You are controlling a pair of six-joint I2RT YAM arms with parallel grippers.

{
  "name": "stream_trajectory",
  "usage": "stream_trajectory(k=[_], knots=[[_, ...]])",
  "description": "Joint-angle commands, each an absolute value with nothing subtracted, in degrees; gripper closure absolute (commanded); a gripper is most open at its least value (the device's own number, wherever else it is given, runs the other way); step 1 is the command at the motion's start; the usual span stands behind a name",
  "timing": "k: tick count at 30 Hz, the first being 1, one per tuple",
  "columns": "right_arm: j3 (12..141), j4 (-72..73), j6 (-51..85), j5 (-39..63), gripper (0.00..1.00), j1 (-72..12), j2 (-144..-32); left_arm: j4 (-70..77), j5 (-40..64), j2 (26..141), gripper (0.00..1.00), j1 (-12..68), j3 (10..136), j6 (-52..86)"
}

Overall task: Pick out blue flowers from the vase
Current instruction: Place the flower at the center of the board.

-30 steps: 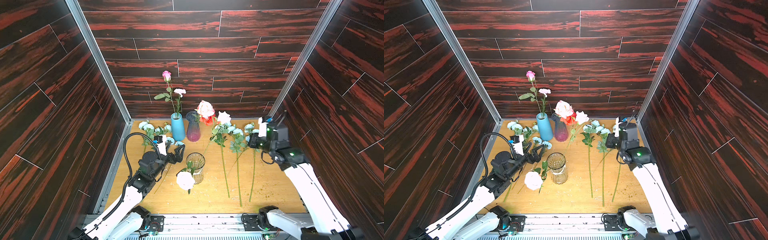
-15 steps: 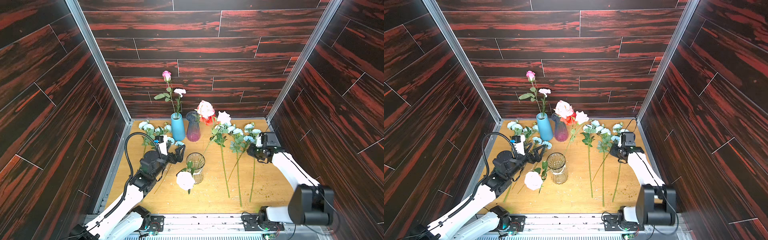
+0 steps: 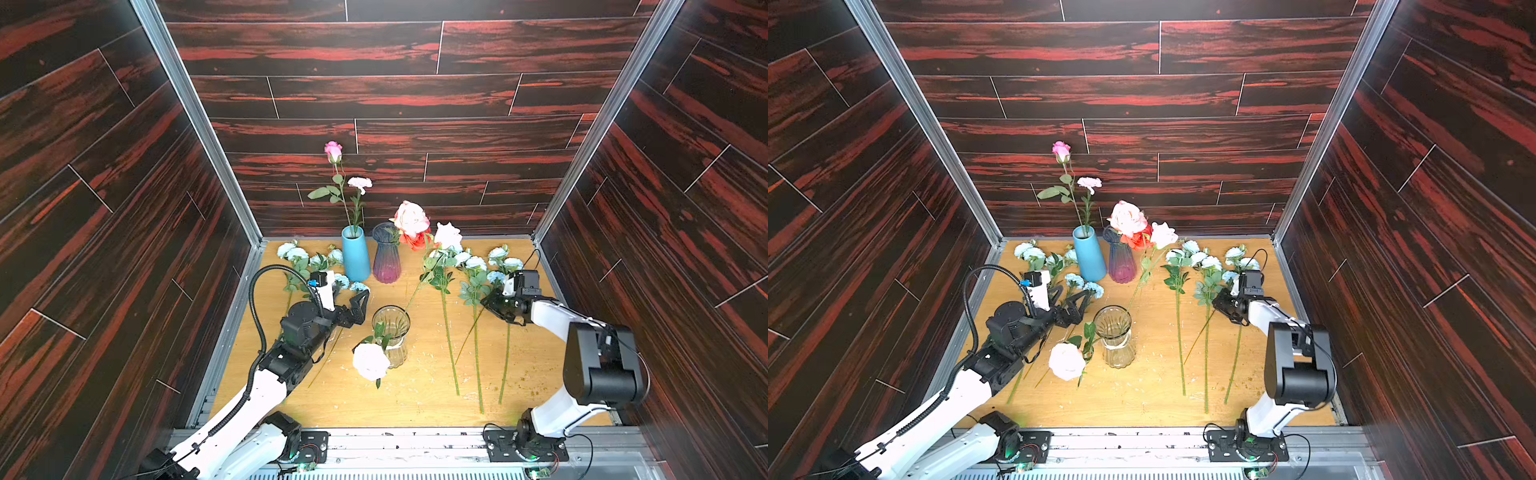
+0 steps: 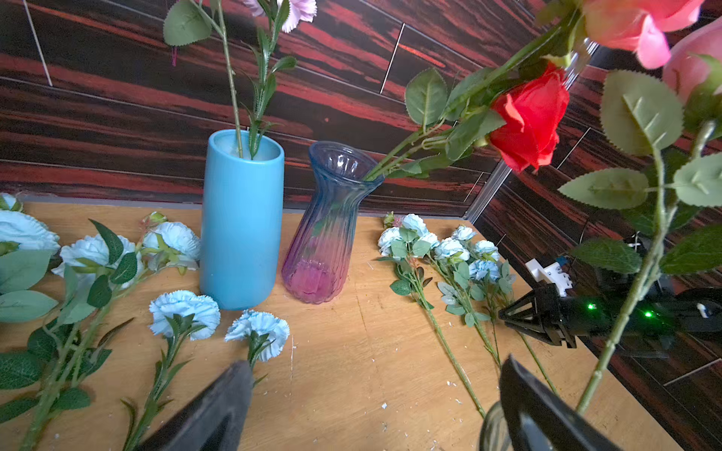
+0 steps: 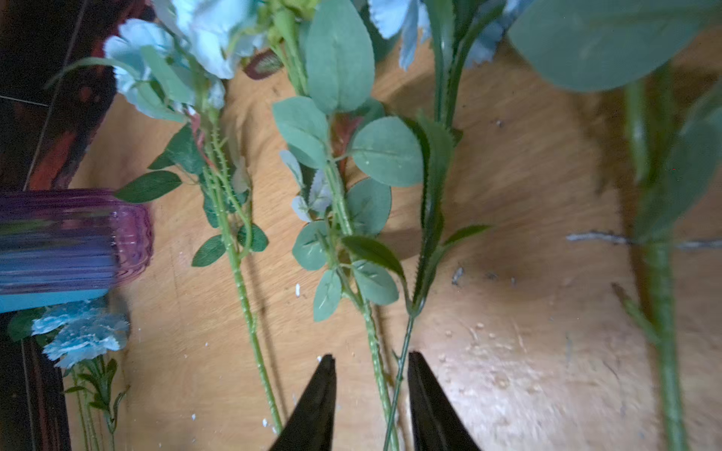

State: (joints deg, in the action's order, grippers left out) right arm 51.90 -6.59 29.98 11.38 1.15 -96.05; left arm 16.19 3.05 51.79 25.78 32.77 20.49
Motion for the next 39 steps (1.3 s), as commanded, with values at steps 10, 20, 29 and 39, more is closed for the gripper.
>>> stream_trajectory(k=[10, 20, 29, 39], knots=[[56.64, -6.84, 30.26, 9.99, 0.74, 1.36, -104.2, 16.59, 2.46, 52.27, 0.0, 25.74, 32.43, 19.86], [57.47, -13.1, 26.63, 9.81, 1.0, 1.38, -100.26, 16.52, 2.19, 51.77, 0.0, 25.75, 32.3, 19.77], [64.57, -28.53, 19.55, 3.58, 1.0, 1.31, -95.6, 15.7, 0.81, 51.63, 0.0, 25.75, 32.32, 19.19], [71.54, -36.03, 13.87, -10.5, 1.0, -1.15, -104.82, 11.17, -10.56, 46.71, 0.0, 24.09, 31.12, 20.91]])
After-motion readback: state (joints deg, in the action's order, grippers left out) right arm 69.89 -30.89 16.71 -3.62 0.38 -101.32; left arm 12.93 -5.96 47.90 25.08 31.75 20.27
